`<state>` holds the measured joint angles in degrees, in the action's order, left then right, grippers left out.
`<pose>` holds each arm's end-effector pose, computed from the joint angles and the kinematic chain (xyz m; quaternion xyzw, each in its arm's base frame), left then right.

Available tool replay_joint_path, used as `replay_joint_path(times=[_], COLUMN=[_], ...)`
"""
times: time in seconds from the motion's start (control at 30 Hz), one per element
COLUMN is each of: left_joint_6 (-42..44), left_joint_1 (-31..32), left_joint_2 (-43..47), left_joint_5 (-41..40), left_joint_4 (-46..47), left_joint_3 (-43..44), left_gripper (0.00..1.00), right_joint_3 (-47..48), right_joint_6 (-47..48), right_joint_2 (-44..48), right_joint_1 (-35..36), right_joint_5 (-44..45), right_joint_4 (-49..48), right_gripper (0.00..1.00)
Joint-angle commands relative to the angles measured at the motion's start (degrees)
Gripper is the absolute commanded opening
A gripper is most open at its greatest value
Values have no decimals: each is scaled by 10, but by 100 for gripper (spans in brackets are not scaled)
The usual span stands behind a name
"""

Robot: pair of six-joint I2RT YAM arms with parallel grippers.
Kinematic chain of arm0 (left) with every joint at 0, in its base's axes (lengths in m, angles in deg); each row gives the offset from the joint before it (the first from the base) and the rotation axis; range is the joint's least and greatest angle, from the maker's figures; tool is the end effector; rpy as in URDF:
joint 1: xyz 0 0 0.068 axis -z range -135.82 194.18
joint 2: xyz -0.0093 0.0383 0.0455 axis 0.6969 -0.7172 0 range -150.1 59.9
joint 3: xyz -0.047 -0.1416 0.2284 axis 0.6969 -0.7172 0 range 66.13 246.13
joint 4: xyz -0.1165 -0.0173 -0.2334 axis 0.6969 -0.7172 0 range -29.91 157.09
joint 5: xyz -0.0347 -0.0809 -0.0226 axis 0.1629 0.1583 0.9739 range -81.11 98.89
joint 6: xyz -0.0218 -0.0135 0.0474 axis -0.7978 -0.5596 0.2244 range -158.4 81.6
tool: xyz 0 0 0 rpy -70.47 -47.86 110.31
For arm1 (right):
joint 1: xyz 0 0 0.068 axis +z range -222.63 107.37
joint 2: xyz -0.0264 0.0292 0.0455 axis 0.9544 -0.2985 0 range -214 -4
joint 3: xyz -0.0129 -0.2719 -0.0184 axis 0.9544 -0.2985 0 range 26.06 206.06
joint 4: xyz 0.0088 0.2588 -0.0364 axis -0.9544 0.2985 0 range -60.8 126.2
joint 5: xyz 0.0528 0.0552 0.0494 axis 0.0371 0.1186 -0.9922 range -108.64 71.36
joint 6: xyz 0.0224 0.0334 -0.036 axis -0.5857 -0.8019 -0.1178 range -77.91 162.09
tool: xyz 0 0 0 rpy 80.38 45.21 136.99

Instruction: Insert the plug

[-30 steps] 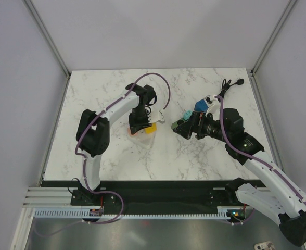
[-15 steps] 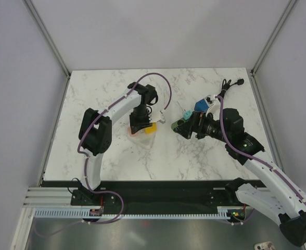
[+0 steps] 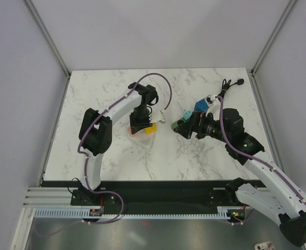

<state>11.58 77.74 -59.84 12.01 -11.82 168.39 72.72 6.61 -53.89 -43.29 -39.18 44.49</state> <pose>0.3244 -0.2174 0.2175 -0.6637 -0.7454 0.0348 0.0513 0.1681 0.1088 0.3274 -0.0612 0.8031 0.4302 0.4077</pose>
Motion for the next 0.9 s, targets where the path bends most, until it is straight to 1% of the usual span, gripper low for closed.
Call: replay_joint_path(times=[0.0, 0.13, 0.37, 0.57, 0.7, 0.87], left_joint_6=[-16, -16, -30, -44, -51, -47], left_joint_1=[11, 9, 10, 9, 9, 5], left_joint_2=[-59, -61, -70, -68, -61, -63], left_joint_5=[69, 76, 90, 94, 110, 104], left_joint_4=[10, 22, 37, 51, 75, 77], left_joint_3=[-37, -45, -31, -38, -50, -65], left_gripper=[2, 2, 2, 2, 2, 2], right_joint_3=[18, 17, 17, 15, 16, 19], right_joint_6=[9, 9, 9, 9, 5, 2], right_joint_2=[11, 12, 11, 14, 15, 18], right_joint_1=[-3, -3, -3, -3, -3, -3], right_joint_5=[9, 10, 15, 18, 22, 23], right_joint_4=[-4, -3, -4, -4, -4, -4], right_gripper=[98, 98, 98, 98, 98, 98])
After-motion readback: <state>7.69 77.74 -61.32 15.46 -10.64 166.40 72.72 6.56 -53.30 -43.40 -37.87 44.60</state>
